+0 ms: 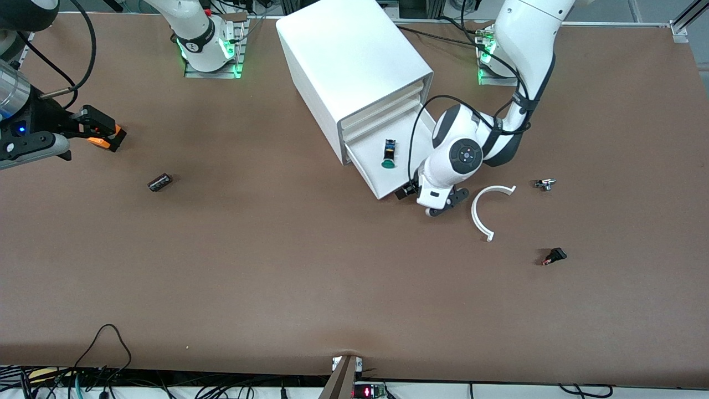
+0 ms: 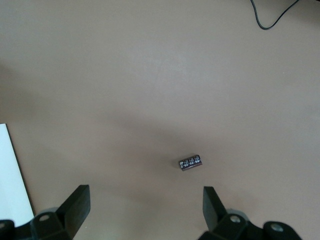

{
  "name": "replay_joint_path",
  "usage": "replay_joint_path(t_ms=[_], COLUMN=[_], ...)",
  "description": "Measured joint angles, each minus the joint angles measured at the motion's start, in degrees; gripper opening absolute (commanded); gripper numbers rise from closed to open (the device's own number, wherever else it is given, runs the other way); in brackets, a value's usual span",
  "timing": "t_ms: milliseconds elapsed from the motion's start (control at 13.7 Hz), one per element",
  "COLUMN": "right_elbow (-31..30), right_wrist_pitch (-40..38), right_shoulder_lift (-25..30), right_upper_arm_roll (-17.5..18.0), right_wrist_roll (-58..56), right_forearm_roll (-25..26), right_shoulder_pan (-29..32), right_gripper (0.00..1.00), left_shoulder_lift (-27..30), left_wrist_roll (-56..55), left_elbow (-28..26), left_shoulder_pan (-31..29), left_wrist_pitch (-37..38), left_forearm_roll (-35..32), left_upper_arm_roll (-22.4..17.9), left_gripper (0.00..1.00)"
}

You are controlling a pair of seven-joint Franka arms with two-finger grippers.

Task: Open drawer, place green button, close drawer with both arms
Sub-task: 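Push the drawer shut into the cabinet with the left gripper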

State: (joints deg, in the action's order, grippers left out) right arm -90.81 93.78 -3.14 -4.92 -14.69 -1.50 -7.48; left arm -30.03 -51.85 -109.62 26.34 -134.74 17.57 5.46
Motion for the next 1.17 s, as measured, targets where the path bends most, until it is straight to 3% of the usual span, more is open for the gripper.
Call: replay_joint_path(t_ms=[1166], right_elbow=[0.00], right_wrist_pitch=[-0.02], right_shoulder_lift=[0.00], right_upper_arm_roll=[0.00], right_wrist_roll=[0.00], right_forearm_roll=[0.00], right_shoulder_pan=[0.00], right_gripper=[1.00], left_shoulder_lift=[-1.27], left_wrist_roll=[-1.12], left_elbow=[-1.16], left_shoulder_pan=[5.75], left_wrist_pitch=[0.46], left_forearm_roll=[1.90], left_upper_arm_roll=[7.11], left_gripper=[1.00])
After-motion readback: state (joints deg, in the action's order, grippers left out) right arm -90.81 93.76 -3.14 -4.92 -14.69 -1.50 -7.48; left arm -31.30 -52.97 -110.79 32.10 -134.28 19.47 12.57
